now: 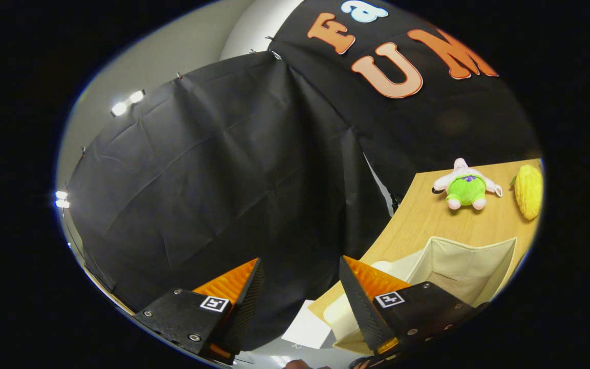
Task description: Open the storage box then place both shoes into the box .Put the left shoe in first, then the right shoe, with the right side of both shoes facing outward in a uniform manner.
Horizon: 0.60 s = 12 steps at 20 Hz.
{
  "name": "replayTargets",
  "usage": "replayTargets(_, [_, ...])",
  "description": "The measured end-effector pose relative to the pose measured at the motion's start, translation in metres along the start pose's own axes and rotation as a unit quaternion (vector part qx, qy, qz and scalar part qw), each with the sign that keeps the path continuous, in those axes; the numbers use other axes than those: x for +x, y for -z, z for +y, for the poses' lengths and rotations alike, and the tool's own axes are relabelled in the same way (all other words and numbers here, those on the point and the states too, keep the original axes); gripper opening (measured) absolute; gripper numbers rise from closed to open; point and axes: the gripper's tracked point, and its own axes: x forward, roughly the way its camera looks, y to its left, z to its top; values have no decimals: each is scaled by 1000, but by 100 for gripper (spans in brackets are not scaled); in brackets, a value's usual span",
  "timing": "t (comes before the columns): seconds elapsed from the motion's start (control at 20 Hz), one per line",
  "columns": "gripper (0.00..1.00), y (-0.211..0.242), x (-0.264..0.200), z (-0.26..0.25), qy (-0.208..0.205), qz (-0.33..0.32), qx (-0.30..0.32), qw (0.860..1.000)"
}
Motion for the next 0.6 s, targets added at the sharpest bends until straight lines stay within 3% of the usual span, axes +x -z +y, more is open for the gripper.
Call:
replayTargets(0.3, [97,10,-101,-79,132,-8,-103,986])
replayTargets(0.6, [97,34,-189,-193,240,26,-74,968])
